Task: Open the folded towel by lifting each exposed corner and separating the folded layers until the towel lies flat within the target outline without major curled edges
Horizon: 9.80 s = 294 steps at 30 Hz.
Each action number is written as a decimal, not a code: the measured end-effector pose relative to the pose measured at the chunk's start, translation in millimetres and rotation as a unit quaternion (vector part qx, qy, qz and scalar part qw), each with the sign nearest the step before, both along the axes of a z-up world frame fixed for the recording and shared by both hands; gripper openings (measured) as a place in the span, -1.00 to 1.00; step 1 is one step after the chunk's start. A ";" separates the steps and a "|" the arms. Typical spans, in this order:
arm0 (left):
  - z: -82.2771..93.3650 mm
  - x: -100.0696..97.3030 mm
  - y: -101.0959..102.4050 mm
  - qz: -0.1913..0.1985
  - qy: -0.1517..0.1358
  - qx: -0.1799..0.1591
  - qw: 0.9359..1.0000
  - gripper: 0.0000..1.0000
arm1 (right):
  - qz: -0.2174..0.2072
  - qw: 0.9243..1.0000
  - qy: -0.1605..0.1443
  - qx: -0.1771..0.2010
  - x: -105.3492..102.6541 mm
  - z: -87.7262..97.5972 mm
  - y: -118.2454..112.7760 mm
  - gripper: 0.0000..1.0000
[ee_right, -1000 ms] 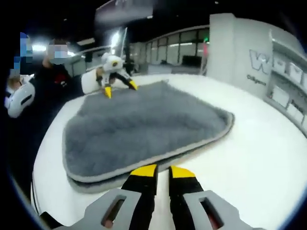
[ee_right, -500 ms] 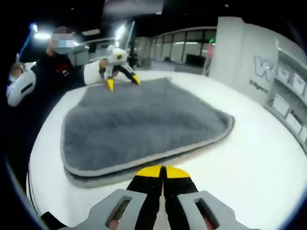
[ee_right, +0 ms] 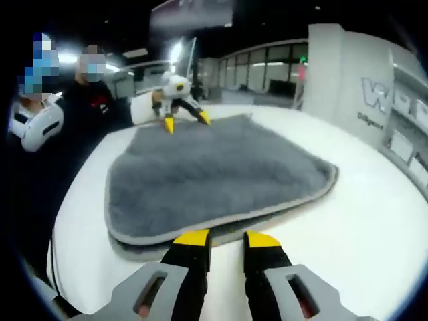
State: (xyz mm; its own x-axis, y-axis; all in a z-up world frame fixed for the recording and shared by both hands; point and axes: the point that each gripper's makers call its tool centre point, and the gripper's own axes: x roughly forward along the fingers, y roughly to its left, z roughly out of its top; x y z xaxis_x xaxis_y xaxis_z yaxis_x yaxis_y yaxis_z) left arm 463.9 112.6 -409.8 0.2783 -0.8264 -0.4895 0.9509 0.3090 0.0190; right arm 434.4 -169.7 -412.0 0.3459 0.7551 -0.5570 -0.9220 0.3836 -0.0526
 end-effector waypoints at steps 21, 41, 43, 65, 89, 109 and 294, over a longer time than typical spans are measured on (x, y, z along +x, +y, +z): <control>0.3 2.0 0.2 0.001 0.000 -0.004 1.000 0.28 | 0.036 0.998 -0.039 -0.016 0.3 1.2 3.7 -1.00; -0.3 -3.3 -1.9 0.002 -0.004 -0.005 1.000 0.28 | 0.015 0.999 -0.033 -0.021 -14.9 7.2 -12.8 -1.00; -0.3 -2.9 -1.7 0.002 -0.004 -0.006 1.000 0.28 | 0.014 0.999 -0.034 -0.023 -14.4 5.7 -16.5 -1.00; 0.4 2.5 -2.7 0.004 -0.005 -0.004 1.000 0.32 | -0.056 0.993 -0.096 0.033 25.6 30.9 -29.8 -0.86; -0.3 -6.3 -12.6 0.001 -0.008 -0.012 1.000 0.33 | -0.107 0.985 -0.136 -0.026 65.8 -0.8 -5.5 -1.00; -1.7 -11.5 -30.2 0.011 -0.009 -0.018 1.000 0.34 | -0.148 0.978 -0.135 -0.055 62.9 -3.5 -27.2 -1.00; 12.8 -0.4 -130.6 0.087 -0.009 -0.117 0.989 0.45 | -0.416 0.906 -0.040 0.071 93.5 9.6 -182.1 -1.00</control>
